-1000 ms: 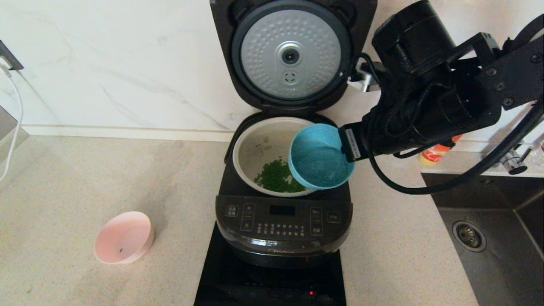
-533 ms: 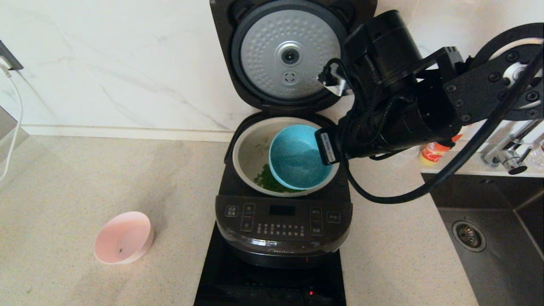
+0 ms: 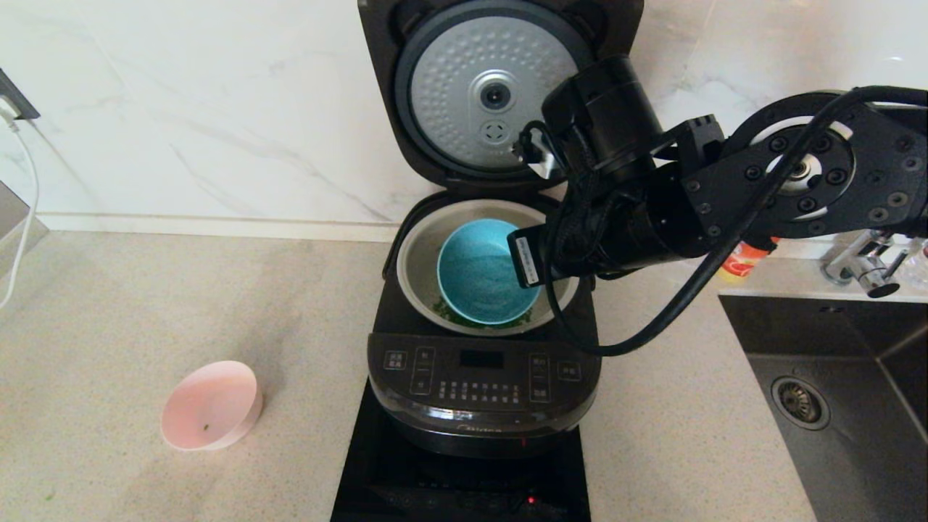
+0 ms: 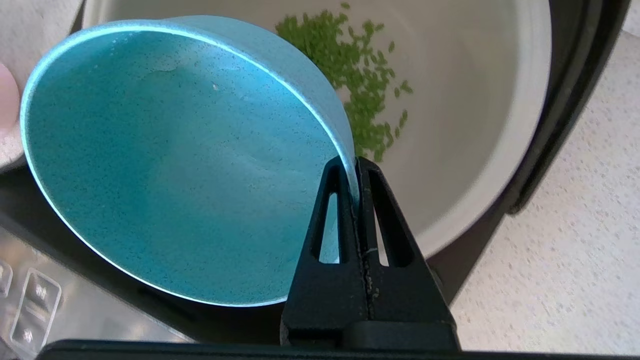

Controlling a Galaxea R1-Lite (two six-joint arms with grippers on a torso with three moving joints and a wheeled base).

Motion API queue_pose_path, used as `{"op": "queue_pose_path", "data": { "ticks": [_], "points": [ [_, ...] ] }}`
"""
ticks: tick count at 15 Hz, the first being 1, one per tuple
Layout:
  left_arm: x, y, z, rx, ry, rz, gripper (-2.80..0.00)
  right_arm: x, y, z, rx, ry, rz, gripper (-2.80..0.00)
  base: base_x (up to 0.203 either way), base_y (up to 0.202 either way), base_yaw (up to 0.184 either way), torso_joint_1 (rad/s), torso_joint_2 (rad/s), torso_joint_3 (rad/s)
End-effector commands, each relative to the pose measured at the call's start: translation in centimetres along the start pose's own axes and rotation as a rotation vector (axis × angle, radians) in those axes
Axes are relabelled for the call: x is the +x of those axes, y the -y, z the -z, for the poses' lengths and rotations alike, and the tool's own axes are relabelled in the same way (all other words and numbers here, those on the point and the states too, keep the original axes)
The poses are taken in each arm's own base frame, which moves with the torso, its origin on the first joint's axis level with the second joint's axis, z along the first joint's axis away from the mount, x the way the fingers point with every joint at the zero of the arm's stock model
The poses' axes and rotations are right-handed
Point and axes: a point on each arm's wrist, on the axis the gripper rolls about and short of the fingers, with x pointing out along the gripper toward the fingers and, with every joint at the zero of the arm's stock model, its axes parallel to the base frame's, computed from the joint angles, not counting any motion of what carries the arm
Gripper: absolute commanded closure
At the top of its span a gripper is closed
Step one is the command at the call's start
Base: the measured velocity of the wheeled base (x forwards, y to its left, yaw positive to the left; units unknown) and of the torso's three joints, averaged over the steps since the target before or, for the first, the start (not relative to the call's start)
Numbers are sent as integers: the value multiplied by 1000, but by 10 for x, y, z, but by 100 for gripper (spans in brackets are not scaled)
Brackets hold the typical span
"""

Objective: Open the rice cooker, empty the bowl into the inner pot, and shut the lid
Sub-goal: Pour the water from the bowl into the rice cooker

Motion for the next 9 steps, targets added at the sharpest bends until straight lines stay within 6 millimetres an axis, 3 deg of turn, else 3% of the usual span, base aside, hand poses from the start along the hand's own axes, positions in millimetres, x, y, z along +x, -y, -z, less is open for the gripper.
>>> {"op": "queue_pose_path", "data": {
  "ticks": [1,9],
  "points": [
    [0,0,0,0,0,-1,0,8,-2,1,9,12,2,0,0,0,0,0,0,0],
    [0,0,0,0,0,0,0,22,-8,-7,62,160,137,0,0,0,0,0,0,0]
  ]
}}
